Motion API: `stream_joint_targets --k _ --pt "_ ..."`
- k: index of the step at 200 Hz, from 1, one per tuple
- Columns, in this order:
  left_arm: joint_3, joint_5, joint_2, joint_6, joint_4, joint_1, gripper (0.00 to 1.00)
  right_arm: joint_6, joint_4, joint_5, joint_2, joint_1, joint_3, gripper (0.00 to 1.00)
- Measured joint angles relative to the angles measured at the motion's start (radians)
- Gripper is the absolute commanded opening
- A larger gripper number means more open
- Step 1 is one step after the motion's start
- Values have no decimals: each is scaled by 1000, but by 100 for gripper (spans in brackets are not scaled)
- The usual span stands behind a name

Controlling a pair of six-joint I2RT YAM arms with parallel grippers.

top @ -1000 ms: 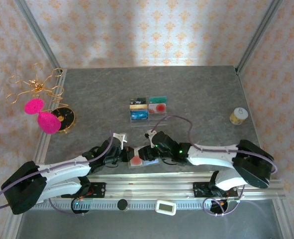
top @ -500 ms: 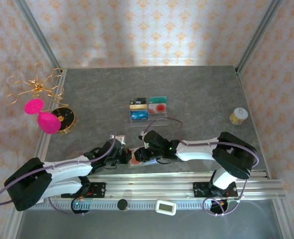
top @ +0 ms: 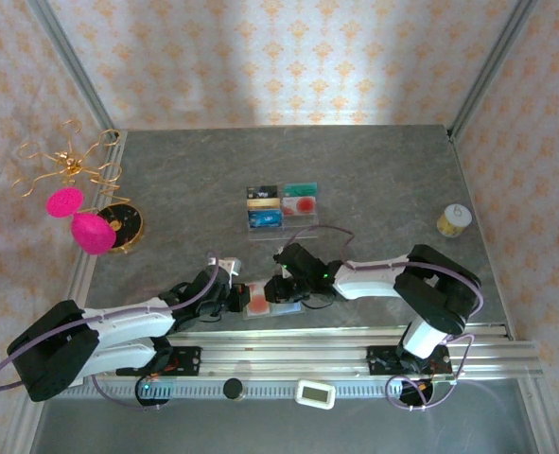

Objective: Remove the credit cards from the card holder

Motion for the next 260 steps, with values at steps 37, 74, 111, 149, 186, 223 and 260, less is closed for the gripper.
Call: stream_joint_targets --k 37,74,111,149,186,223,260 --pt "-1 -18 7 0 12 -21 0 12 7 -42 21 -6 13 9" --pt "-1 -22 6 0 16 -21 0 19 -5 -42 31 -10 15 0" --pt "-11 -22 -27 -3 2 -21 0 29 -3 -20 -8 -8 -7 0" --pt "-12 -22 -73 -3 -28 -21 0 55 -8 26 -84 -8 -59 0" --pt "23 -17 -85 5 -64 -23 0 66 -15 54 -95 -8 -75 0" --pt "67 -12 -58 5 -52 -72 0 66 -15 64 -95 -8 -78 0" --pt "68 -12 36 5 -38 -74 0 66 -13 66 -95 -8 -79 4"
